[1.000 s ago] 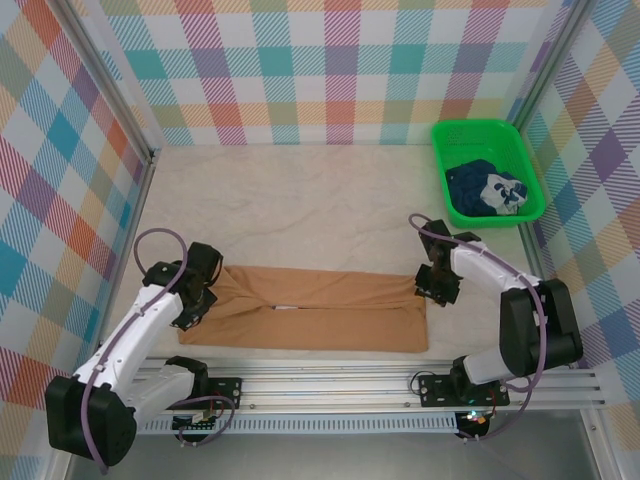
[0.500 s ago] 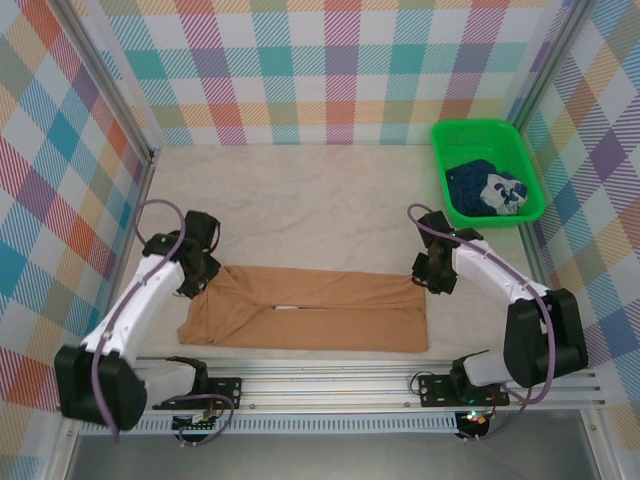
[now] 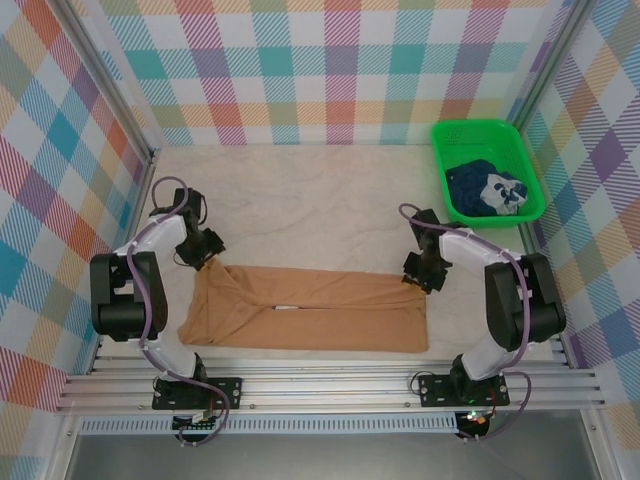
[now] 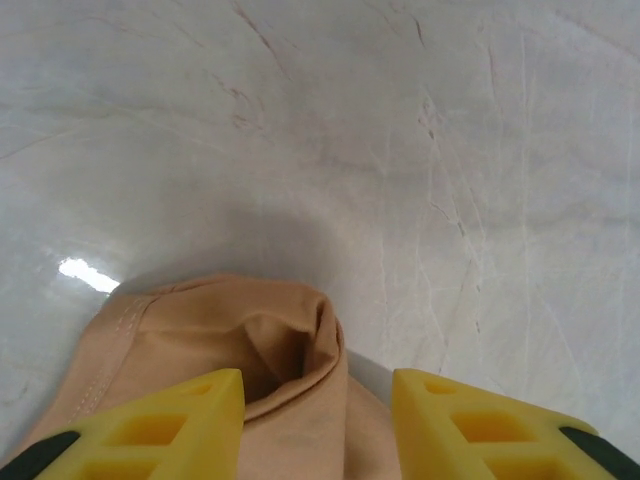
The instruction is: Fold and stack the t-shirts
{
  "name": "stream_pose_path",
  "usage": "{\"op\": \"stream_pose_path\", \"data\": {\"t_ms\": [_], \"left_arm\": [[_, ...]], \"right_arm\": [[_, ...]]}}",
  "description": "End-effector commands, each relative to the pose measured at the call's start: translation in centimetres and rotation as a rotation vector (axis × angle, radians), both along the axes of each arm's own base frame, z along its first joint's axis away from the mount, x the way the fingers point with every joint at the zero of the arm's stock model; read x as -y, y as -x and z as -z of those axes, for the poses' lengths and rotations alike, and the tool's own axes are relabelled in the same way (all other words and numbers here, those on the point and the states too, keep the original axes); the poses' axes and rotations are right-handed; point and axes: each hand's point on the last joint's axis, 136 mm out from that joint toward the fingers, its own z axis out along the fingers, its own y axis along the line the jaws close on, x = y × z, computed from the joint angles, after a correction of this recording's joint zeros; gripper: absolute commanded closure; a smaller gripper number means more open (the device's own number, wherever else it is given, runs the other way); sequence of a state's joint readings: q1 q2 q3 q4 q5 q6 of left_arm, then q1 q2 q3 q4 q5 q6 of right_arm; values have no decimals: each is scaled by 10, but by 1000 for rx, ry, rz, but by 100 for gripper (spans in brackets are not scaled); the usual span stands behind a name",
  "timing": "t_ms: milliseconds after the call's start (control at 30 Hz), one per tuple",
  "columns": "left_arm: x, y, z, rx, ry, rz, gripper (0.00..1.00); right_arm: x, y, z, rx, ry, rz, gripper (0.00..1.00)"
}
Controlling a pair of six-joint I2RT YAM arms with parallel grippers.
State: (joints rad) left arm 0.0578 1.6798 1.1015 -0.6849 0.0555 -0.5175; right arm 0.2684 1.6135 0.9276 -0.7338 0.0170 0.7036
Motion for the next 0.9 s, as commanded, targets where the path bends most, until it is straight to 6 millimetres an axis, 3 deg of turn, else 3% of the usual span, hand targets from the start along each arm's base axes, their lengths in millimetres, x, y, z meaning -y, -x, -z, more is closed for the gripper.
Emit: {"op": "stream_pose_path", "data": {"t_ms": [0, 167, 300, 667, 867], "left_arm": [[0, -1, 7, 7, -6, 75, 60], [-6, 11, 21, -35, -45, 91, 77], [-21, 19, 14, -23, -117, 68, 93], [-41, 30, -11, 26, -211, 35, 99], [-45, 38, -1, -44, -232, 41, 99]], "right_arm": [[7, 0, 4, -46, 24, 29, 74], [16, 4, 9, -72, 63, 38, 74], [16, 4, 6, -63, 58, 34, 74], [16, 5, 8, -83, 61, 24, 74], [15, 4, 8, -84, 57, 14, 73]]}}
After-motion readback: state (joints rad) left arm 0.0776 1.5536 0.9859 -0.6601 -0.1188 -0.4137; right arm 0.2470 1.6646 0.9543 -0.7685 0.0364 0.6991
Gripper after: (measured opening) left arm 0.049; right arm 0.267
